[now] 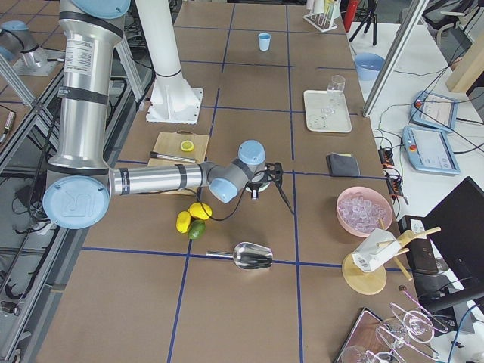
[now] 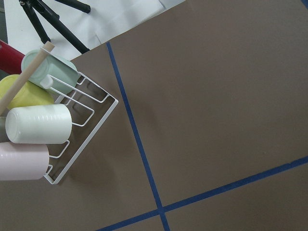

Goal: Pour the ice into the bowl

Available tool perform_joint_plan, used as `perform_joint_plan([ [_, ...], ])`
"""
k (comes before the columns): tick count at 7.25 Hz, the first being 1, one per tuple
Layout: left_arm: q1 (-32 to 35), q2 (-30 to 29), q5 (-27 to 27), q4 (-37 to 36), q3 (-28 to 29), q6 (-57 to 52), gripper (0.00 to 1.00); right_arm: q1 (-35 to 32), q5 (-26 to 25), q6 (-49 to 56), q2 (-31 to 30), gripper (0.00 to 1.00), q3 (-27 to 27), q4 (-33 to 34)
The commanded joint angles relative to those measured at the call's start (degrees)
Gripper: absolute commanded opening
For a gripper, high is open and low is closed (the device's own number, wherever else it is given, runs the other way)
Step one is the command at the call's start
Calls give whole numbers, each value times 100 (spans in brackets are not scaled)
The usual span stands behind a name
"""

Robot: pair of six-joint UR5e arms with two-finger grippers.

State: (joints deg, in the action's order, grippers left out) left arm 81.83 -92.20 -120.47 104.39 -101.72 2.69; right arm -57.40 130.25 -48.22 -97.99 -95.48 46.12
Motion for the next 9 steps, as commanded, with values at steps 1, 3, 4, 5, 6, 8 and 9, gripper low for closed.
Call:
perform_joint_plan([
  [1,17,140,-38,46,21,-14,100,-254,263,6,-27,0,425,-393],
  [3,17,150,-38,55,30,-14,100,-377,325,6,-53,93,469,-349],
  [4,0,141,-12,29,152,-14,100,-395,273,41,-71,100,478,-332],
  [5,0,150,-38,55,240,-14,100,-552,290,41,-80,100,452,-279],
  [6,0,150,-29,55,250,-5,100,-588,290,50,-88,100,443,-192],
  [8,0,150,-29,46,258,-5,100,-772,282,538,-62,100,417,175],
  [9,8,158,-38,46,258,-5,100,-1086,282,1421,-27,100,303,883],
])
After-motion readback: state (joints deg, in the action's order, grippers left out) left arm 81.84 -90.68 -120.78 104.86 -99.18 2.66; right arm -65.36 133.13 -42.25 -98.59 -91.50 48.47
